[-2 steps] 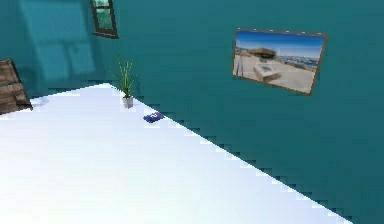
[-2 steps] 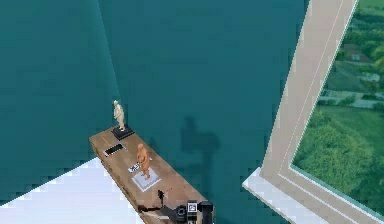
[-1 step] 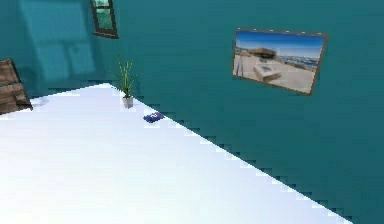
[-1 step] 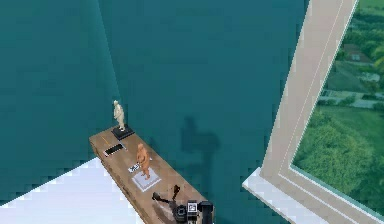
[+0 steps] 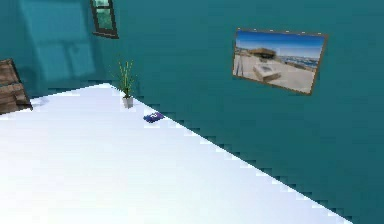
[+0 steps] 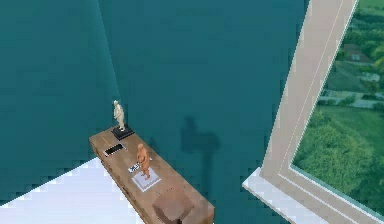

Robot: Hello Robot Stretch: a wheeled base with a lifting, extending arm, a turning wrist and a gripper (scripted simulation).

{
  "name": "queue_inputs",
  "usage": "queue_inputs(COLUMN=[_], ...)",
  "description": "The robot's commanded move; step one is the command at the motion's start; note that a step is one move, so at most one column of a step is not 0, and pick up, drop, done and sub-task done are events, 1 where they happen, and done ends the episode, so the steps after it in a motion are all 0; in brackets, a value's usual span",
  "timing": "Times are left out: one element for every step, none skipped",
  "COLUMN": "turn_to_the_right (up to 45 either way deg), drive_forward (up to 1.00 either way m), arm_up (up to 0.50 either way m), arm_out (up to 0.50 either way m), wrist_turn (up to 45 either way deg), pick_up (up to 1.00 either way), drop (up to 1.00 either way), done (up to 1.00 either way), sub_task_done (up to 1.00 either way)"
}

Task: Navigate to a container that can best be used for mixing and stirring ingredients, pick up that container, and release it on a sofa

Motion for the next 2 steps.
queue_inputs(turn_to_the_right=[0.0,0.0], drive_forward=[0.00,0.00], arm_up=[0.00,0.10], arm_out=[0.00,0.00], wrist_turn=[0.0,0.0], pick_up=[1.00,0.00], drop=[0.00,0.00], done=[0.00,0.00], sub_task_done=[0.00,0.00])
